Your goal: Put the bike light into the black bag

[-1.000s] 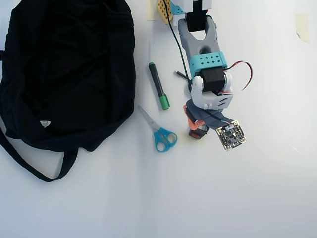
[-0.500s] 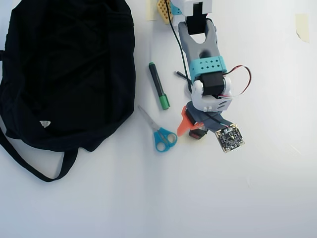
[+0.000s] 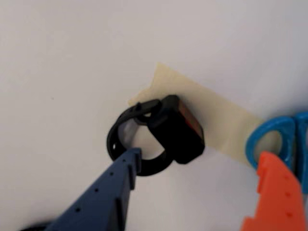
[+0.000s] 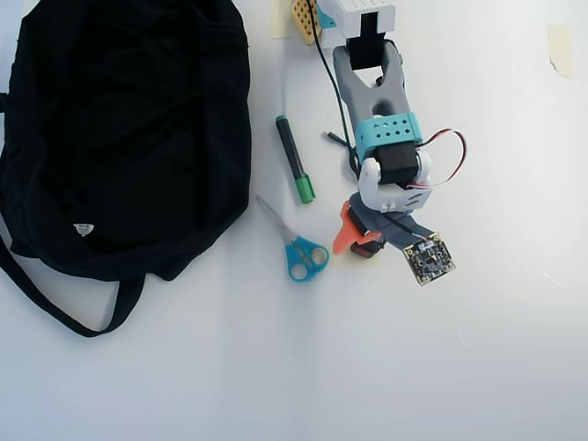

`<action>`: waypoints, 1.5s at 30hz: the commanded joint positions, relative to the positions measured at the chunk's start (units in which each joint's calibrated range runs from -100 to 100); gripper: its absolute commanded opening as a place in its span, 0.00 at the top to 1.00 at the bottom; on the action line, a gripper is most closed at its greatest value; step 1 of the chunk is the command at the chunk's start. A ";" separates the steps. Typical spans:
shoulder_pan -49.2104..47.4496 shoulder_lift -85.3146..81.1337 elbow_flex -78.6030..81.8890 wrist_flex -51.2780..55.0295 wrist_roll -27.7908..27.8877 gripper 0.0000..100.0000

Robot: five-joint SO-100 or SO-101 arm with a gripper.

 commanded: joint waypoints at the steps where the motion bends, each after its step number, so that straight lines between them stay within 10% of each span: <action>1: -0.46 -0.39 -2.25 -0.91 0.20 0.69; 25: -0.46 2.01 -2.16 -0.91 0.67 0.69; 45: -0.39 2.01 -1.71 -0.91 1.19 0.92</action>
